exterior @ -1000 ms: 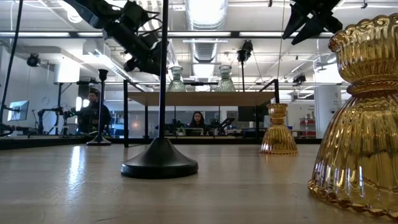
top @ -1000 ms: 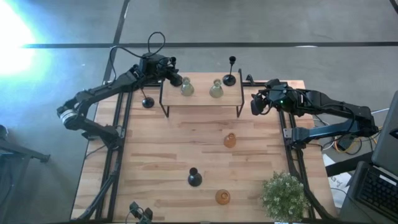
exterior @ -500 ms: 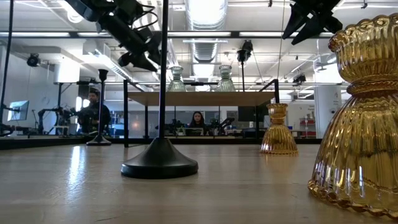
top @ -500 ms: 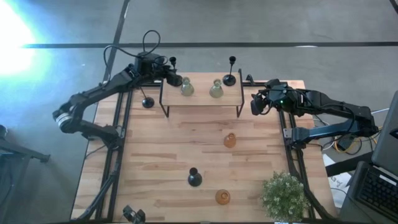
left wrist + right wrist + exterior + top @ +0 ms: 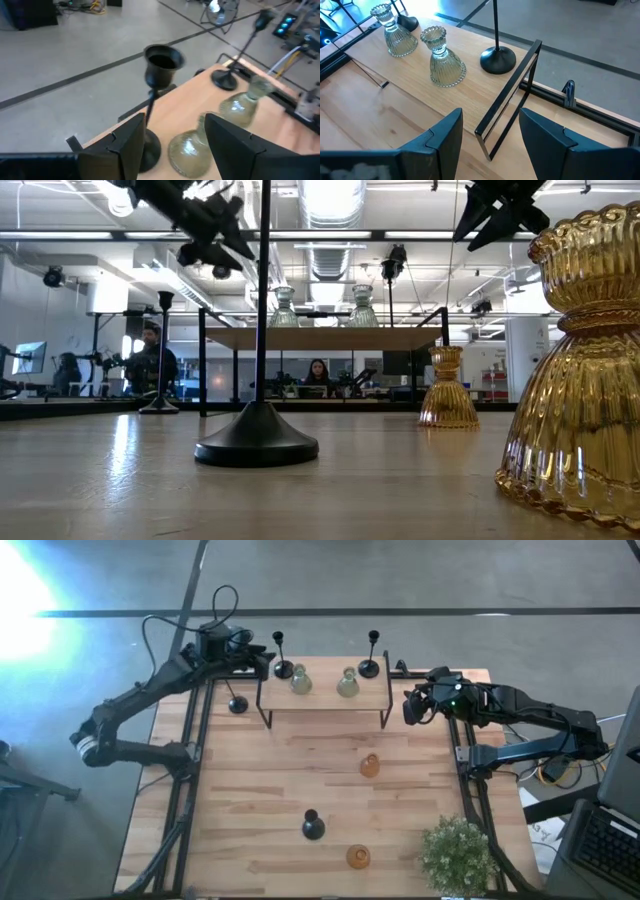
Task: Pick & Place candle stick holders
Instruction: Put the black candle holder on the shelf
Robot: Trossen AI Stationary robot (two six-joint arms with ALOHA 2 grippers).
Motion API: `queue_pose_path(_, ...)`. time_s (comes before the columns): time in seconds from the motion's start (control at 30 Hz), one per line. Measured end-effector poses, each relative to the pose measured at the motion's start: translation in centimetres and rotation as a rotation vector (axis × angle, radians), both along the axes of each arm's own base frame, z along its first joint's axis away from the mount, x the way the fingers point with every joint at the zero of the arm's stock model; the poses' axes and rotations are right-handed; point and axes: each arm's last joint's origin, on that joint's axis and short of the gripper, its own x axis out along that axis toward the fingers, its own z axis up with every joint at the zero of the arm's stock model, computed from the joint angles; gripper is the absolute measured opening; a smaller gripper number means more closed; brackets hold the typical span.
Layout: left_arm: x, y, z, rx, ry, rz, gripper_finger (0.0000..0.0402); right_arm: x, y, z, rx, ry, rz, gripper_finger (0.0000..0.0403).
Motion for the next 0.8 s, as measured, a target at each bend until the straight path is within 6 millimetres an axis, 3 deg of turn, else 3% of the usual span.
queue_pose_path(0.37,-4.9,-4.9,3.6,0.043,-0.021,-0.099,0.0206,0.0,0.0,0.0,-0.003,0.003,0.002,0.0189)
queue_pose_path(0.8,-9.6,-9.2,2.3,-0.180,0.070,-0.027,0.0206,0.0,0.0,0.0,-0.003,0.002,0.001,0.0189)
